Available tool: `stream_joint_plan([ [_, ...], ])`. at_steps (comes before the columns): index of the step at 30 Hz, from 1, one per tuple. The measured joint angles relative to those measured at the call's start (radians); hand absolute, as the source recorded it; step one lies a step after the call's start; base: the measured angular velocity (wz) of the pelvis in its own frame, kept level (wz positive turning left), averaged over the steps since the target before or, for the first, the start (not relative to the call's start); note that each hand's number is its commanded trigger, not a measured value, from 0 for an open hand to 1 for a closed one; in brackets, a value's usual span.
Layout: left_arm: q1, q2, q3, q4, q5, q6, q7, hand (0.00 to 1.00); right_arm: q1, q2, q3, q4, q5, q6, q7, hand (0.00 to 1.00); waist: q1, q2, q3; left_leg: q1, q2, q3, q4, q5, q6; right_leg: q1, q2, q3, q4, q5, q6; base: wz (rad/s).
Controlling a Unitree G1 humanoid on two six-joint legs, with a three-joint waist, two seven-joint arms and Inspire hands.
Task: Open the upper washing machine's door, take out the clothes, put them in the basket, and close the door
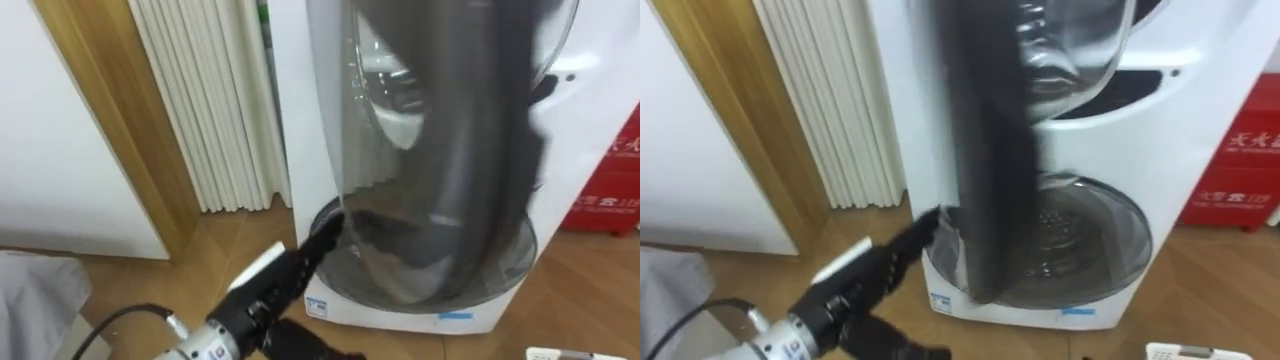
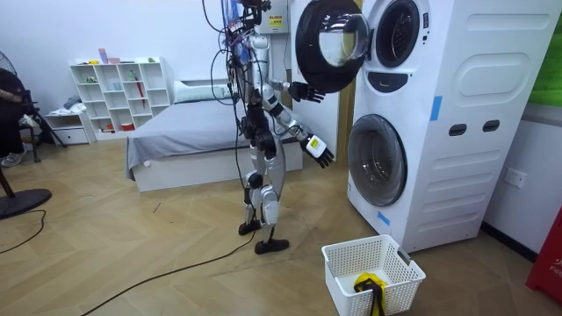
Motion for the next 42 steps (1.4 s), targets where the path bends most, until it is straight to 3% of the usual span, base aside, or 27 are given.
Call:
stream_joint_plan([
  [6, 0.041, -0.015, -0.005, 0.0, 0.001, -0.006, -0.067, 0.0, 0.004, 0.003, 0.002, -0.001, -0.004, 0.001, 0.008, 0.0, -0.02, -0.01, -0.0004, 0.015, 0.001, 0.001, -0.009, 0.0, -0.001, 0.005, 0.002, 0.001, 0.004, 0.004, -0.006, -0.02],
  [7, 0.056, -0.021, -0.005, 0.0, 0.001, -0.006, -0.071, 0.0, 0.003, 0.002, 0.001, -0.003, -0.003, 0.001, 0.006, 0.0, -0.02, -0.01, -0.0054, 0.022, 0.003, 0.01, -0.015, 0.001, -0.002, 0.005, 0.004, 0.005, 0.005, 0.004, -0.006, -0.2],
  [12, 0.068, -0.034, -0.005, 0.0, 0.0, -0.006, -0.087, 0.0, 0.004, 0.004, 0.001, -0.007, -0.005, 0.001, 0.0, 0.0, -0.022, -0.014, -0.0035, 0.043, 0.011, 0.044, -0.026, 0.0, -0.008, 0.003, 0.016, 0.026, 0.009, 0.005, -0.008, -0.21],
  [16, 0.098, -0.036, -0.005, 0.017, 0.001, -0.006, -0.084, 0.0, 0.005, 0.004, 0.001, -0.007, -0.003, 0.001, -0.002, 0.0, -0.031, -0.014, -0.0034, 0.052, 0.014, 0.056, -0.036, -0.001, -0.012, 0.006, 0.026, 0.047, 0.002, 0.006, -0.01, -0.18],
  [20, 0.098, -0.035, -0.005, 0.076, 0.002, -0.006, -0.057, 0.0, 0.005, 0.012, 0.001, -0.017, -0.001, 0.002, -0.018, 0.0, -0.041, -0.027, 0.0047, 0.059, 0.019, 0.068, -0.042, -0.004, -0.017, 0.005, 0.033, 0.058, 0.001, 0.007, -0.012, -0.09],
  [27, 0.098, -0.057, -0.005, 0.179, 0.001, -0.011, 0.015, 0.0, 0.005, 0.031, 0.014, -0.03, -0.012, 0.001, -0.047, 0.0, -0.044, -0.016, 0.003, 0.066, 0.02, 0.082, -0.053, -0.005, -0.018, 0.0, 0.04, 0.078, 0.0, 0.007, -0.012, -0.09],
  [30, 0.098, -0.083, -0.005, 0.248, 0.001, -0.023, 0.062, 0.0, 0.006, 0.056, 0.019, -0.03, -0.058, 0.001, -0.049, 0.0, -0.044, -0.018, 0.0044, 0.062, 0.02, 0.089, -0.053, -0.005, -0.018, -0.012, 0.04, 0.083, 0.001, 0.007, -0.013, -0.11],
  [34, 0.104, -0.111, -0.005, 0.389, 0.033, -0.057, 0.12, 0.0, 0.025, 0.061, 0.019, -0.033, -0.07, 0.001, -0.042, 0.0, -0.016, -0.034, 0.0105, 0.065, 0.021, 0.11, -0.054, -0.005, -0.018, -0.026, 0.043, 0.097, 0.003, 0.008, -0.016, -0.19],
  [38, 0.116, -0.114, 0.01, 0.651, 0.094, -0.087, 0.191, 0.0, 0.035, 0.07, 0.017, -0.012, -0.071, 0.001, -0.04, 0.0, -0.013, -0.054, 0.0001, 0.068, 0.026, 0.111, -0.055, -0.006, -0.021, -0.017, 0.05, 0.098, 0.001, 0.011, -0.02, -0.05],
  [42, 0.143, -0.132, 0.057, 0.839, 0.09, -0.099, 0.252, 0.0, 0.056, 0.071, 0.015, 0.014, -0.058, 0.012, -0.043, 0.0, 0.008, -0.057, -0.0007, 0.085, 0.03, 0.111, -0.059, -0.011, -0.029, -0.006, 0.057, 0.097, 0.0, 0.011, -0.02, -0.05],
])
